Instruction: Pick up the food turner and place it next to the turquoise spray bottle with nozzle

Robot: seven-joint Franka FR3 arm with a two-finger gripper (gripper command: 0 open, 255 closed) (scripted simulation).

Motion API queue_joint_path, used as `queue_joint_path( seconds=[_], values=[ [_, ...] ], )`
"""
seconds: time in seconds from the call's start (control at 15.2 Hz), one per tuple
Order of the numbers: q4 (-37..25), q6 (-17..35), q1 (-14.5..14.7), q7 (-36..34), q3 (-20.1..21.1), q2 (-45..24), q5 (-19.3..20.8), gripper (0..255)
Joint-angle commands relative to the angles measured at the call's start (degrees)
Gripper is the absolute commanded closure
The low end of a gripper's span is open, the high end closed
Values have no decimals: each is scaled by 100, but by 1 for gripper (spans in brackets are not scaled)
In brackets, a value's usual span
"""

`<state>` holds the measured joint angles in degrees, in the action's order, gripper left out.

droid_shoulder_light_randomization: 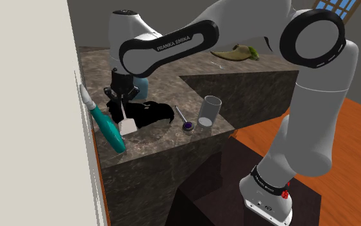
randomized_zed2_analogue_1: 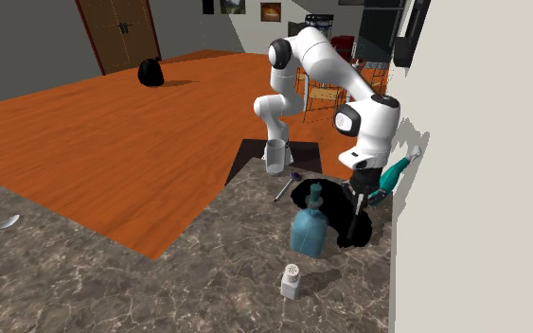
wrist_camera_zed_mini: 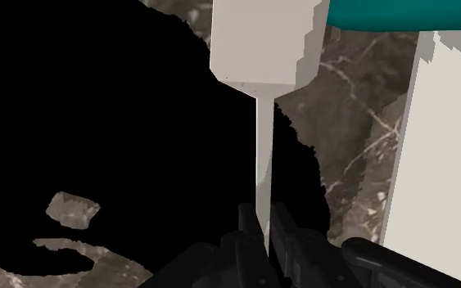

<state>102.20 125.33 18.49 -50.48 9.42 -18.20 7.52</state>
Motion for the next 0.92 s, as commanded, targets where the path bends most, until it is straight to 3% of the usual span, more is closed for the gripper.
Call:
queue_joint_path(
  seconds=[0.0,0.4,0.46,0.73,0.86],
  values=[
    [94,100,-18,32,-16,-279,-5,255],
    [95,100,-9,35,-26,-279,-9,255],
    [235,183,-31,54,-30,-220,-21,0],
    [89,293,70,-97,-20,-491,65,0],
    [34,-55,-6,53,-19,-182,-38,0]
  ],
)
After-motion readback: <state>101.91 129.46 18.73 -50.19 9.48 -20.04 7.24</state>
